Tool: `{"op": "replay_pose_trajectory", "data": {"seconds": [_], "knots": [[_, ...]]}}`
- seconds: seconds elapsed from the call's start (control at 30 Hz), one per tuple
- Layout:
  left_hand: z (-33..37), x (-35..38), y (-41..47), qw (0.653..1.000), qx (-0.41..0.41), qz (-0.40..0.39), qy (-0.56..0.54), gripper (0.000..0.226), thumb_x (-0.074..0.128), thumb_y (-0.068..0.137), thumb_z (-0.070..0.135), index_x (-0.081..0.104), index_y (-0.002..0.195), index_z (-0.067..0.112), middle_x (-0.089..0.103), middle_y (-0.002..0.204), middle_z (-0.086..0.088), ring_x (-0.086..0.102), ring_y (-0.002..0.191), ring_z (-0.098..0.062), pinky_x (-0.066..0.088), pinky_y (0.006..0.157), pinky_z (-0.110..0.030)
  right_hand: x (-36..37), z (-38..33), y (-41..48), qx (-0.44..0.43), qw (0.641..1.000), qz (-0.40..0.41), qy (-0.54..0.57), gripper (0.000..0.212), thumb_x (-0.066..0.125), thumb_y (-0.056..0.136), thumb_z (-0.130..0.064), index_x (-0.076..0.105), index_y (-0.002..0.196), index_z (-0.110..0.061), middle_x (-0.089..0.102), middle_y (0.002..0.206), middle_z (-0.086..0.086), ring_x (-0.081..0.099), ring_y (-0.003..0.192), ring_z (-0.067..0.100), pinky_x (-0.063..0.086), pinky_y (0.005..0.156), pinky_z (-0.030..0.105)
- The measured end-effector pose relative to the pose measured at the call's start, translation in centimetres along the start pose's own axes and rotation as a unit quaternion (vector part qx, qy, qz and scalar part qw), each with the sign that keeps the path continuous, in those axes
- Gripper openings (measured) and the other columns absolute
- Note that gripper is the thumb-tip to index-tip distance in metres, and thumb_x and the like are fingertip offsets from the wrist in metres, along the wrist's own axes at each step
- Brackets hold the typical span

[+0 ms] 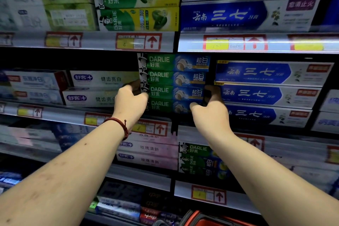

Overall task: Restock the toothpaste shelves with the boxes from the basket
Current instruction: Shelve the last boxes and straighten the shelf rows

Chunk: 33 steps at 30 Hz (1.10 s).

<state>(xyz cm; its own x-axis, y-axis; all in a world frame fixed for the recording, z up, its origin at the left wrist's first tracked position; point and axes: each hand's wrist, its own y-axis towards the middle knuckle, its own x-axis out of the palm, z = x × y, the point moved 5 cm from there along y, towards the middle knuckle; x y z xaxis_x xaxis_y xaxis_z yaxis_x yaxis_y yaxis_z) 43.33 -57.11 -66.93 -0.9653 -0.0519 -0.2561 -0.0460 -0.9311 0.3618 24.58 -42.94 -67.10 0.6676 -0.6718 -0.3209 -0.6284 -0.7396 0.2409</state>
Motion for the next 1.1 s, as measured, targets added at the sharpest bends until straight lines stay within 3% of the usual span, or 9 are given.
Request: {"op": "replay_pose_trajectory", "data": {"seconds": [0.13, 0.27, 0.37, 0.5, 0.63, 0.77, 0.87, 0.97, 1.1], "knots": [[1.0, -0.9, 0.7, 0.997, 0.013, 0.071, -0.022, 0.035, 0.058, 0.096, 0.014, 0.068, 0.128, 0.020, 0.071, 0.109, -0.004, 0.061, 0.074, -0.016, 0.045, 0.061, -0.020, 0.1, -1.1, -0.5, -0.015, 0.999, -0.025, -0.032, 0.082, 0.058, 0.096, -0.020, 0.007, 0.160, -0.024, 0.059, 0.086, -0.009, 0.057, 0.069, 0.007, 0.048, 0.054, 0.023], [1.9, -1.4, 1.6, 0.992, 0.016, 0.107, -0.072, 0.034, 0.063, 0.093, 0.025, 0.072, 0.126, 0.022, 0.074, 0.109, 0.000, 0.065, 0.094, -0.020, 0.048, 0.081, -0.024, 0.3, -2.2, -0.3, -0.024, 0.999, -0.021, -0.039, 0.079, 0.059, 0.095, -0.021, 0.012, 0.158, -0.020, 0.063, 0.092, -0.002, 0.061, 0.077, 0.016, 0.049, 0.068, 0.031], [2.4, -1.3, 2.0, 0.990, 0.008, 0.097, -0.106, 0.050, 0.071, 0.075, 0.054, 0.077, 0.116, 0.027, 0.077, 0.103, 0.007, 0.070, 0.102, -0.025, 0.057, 0.096, -0.041, 0.3, -2.8, -0.2, -0.026, 1.000, -0.013, -0.004, 0.090, 0.060, 0.093, -0.019, 0.001, 0.160, -0.033, 0.063, 0.102, -0.003, 0.063, 0.088, 0.022, 0.051, 0.073, 0.032], [2.2, -1.0, 2.8, 0.985, -0.012, 0.098, -0.142, 0.052, 0.072, 0.064, 0.046, 0.080, 0.110, 0.024, 0.078, 0.102, 0.005, 0.072, 0.101, -0.023, 0.057, 0.098, -0.046, 0.3, -2.9, 0.0, -0.023, 1.000, -0.005, 0.011, 0.081, 0.060, 0.092, -0.018, 0.014, 0.157, -0.034, 0.049, 0.083, -0.019, 0.057, 0.075, 0.011, 0.055, 0.074, 0.036], [2.1, -1.0, 3.2, 0.982, -0.032, 0.103, -0.158, 0.038, 0.071, 0.064, 0.035, 0.082, 0.099, 0.028, 0.078, 0.096, 0.006, 0.072, 0.095, -0.021, 0.059, 0.094, -0.042, 0.1, -3.1, -0.1, -0.016, 1.000, -0.021, -0.014, 0.074, 0.060, 0.092, -0.020, 0.019, 0.154, -0.030, 0.060, 0.088, -0.006, 0.064, 0.081, 0.024, 0.058, 0.072, 0.040], [2.2, -0.9, 3.3, 0.982, -0.036, 0.108, -0.149, 0.026, 0.073, 0.069, 0.030, 0.082, 0.094, 0.029, 0.078, 0.094, 0.005, 0.073, 0.092, -0.023, 0.061, 0.089, -0.044, -0.4, -3.3, -0.2, -0.009, 0.999, -0.038, -0.031, 0.026, 0.059, 0.094, -0.019, 0.038, 0.110, -0.021, 0.063, 0.096, 0.002, 0.063, 0.092, 0.030, 0.057, 0.085, 0.047], [2.4, -0.8, 3.3, 0.983, -0.033, 0.110, -0.140, 0.020, 0.079, 0.074, 0.032, 0.081, 0.094, 0.030, 0.078, 0.094, 0.004, 0.073, 0.091, -0.024, 0.061, 0.089, -0.044, -0.5, -3.8, 0.0, -0.016, 0.998, -0.040, -0.037, 0.044, 0.060, 0.092, -0.020, 0.041, 0.132, -0.019, 0.063, 0.102, 0.000, 0.061, 0.088, 0.023, 0.057, 0.084, 0.043], [2.9, -0.8, 3.2, 0.986, -0.024, 0.116, -0.117, 0.008, 0.081, 0.080, 0.030, 0.080, 0.088, 0.030, 0.077, 0.093, 0.003, 0.071, 0.092, -0.023, 0.060, 0.090, -0.042, -0.9, -4.1, -0.1, -0.010, 0.998, -0.048, -0.042, 0.045, 0.059, 0.093, -0.019, 0.042, 0.134, -0.016, 0.061, 0.098, 0.004, 0.062, 0.091, 0.029, 0.056, 0.082, 0.045], [2.7, -1.1, 3.4, 0.983, -0.040, 0.142, -0.112, 0.011, 0.082, 0.078, 0.026, 0.079, 0.088, 0.028, 0.076, 0.096, 0.000, 0.071, 0.090, -0.025, 0.061, 0.088, -0.044, -1.1, -3.9, -0.5, -0.009, 0.999, -0.046, -0.013, 0.049, 0.058, 0.093, -0.015, 0.040, 0.128, 0.013, 0.065, 0.104, 0.028, 0.058, 0.078, 0.033, 0.049, 0.067, 0.043]]}}
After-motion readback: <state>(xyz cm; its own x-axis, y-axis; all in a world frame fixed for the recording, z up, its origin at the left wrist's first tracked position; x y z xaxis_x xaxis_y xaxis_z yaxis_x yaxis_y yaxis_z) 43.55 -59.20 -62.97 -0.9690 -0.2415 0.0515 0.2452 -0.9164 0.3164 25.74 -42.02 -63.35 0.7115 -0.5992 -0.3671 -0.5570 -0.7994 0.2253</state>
